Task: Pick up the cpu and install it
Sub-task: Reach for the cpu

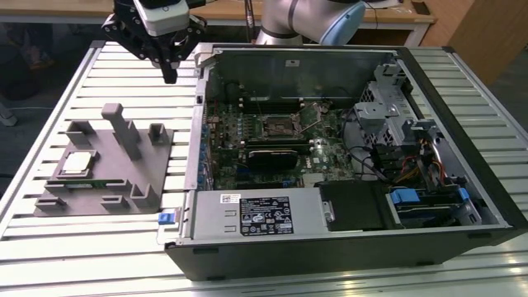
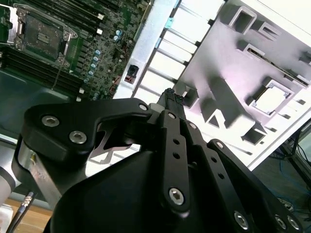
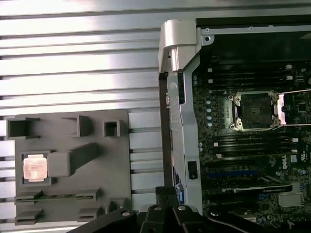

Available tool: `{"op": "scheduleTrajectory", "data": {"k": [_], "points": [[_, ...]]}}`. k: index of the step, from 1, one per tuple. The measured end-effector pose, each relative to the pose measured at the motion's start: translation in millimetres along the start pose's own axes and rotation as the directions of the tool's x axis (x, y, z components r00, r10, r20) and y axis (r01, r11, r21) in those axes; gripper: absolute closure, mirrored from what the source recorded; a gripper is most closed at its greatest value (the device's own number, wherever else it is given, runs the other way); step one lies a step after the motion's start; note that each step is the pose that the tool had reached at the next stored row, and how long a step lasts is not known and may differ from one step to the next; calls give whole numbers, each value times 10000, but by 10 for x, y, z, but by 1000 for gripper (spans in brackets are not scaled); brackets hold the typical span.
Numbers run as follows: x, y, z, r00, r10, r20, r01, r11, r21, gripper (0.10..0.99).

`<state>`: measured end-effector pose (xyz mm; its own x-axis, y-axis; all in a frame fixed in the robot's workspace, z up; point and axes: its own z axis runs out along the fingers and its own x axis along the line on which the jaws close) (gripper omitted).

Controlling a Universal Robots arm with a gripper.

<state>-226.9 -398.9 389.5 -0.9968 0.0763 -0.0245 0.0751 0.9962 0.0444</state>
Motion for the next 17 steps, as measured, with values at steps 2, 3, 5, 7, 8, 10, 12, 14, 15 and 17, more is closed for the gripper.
{"op": "scheduleTrajectory", "data": {"k": [2,3,5,7,8,10,12,14,15,17], "points": [[26,-2,0,10000,0,0,0,10000,0,980],[40,-3,-1,10000,0,-1,0,10000,1,980],[66,-5,0,10000,-1,0,1,10000,0,980],[92,-7,0,10000,-1,0,1,10000,0,980],[106,-8,0,10000,-1,0,1,10000,0,980],[131,-10,-1,10000,0,0,0,10000,0,980],[155,-12,-1,10000,0,0,0,10000,1,980],[178,-14,0,10000,0,0,0,10000,0,980],[189,-15,0,10000,0,0,0,10000,0,980],[213,-17,0,10000,0,0,0,10000,0,980]]}}
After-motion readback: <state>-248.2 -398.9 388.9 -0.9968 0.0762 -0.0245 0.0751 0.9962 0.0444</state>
